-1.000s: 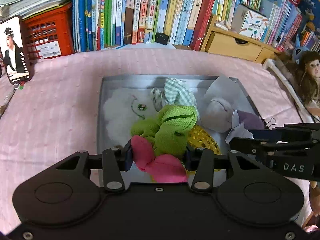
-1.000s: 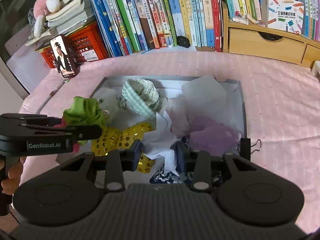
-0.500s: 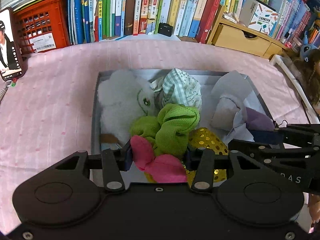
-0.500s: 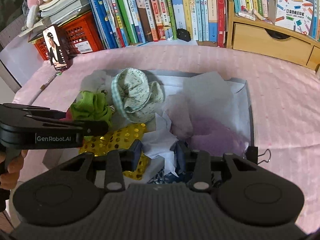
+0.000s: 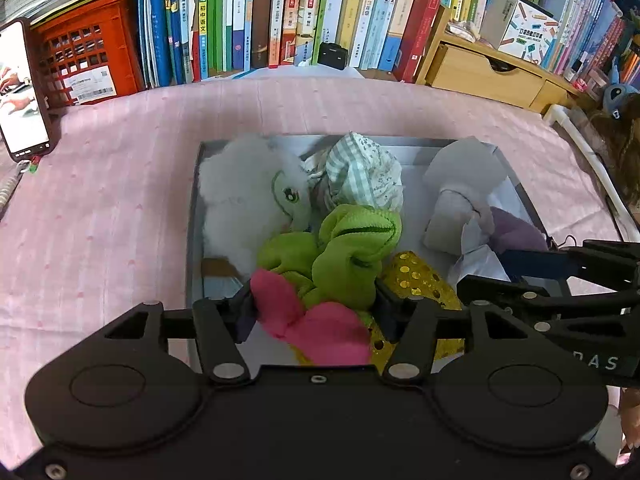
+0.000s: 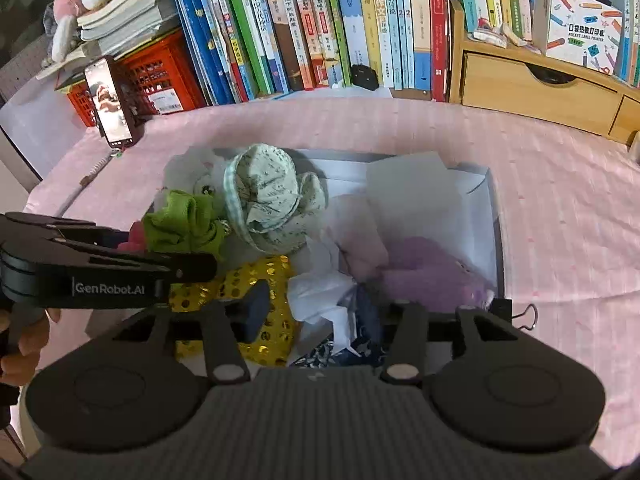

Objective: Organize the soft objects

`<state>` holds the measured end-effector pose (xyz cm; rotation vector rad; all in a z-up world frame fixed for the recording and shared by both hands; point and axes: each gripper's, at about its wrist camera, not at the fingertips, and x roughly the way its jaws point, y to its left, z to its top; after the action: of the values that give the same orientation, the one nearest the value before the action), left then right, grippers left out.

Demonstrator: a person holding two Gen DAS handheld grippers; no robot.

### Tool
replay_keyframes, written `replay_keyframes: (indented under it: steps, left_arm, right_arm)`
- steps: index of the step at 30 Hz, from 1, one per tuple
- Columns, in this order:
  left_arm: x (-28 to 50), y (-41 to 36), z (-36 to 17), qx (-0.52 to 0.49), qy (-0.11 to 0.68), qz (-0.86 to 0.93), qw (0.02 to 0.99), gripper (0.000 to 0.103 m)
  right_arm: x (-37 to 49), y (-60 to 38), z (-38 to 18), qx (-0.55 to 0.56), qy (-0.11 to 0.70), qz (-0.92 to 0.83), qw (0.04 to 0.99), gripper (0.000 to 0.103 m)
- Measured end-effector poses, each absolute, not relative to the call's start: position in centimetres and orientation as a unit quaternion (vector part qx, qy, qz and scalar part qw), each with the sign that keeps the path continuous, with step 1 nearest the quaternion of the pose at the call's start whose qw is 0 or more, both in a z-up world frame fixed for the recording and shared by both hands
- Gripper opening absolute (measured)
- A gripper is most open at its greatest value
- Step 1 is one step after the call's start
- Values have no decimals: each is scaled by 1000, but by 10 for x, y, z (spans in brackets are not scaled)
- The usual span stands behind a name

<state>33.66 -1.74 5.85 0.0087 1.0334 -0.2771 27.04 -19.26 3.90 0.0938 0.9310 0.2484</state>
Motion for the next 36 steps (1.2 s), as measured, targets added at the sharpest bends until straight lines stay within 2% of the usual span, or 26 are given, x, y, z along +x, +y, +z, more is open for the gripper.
replay_keyframes:
  steps: [9,18,22,36]
  left_arm:
    - [316,-12,83,5,463,-127,877,70]
    - [274,-8,117,21,415,-125,901,78]
    - [247,-6,128,28,395,-129,909,79]
    - [146,-14,142,57,305,-156,938,83]
  right_arm:
    - [253,-190,60,36,425,123,896,72]
    - [221,-189,87,22,384,123,915,80]
    - [200,-193,97,21,360,122,925,85]
    - [120,-202,117,18,261,113,959,89]
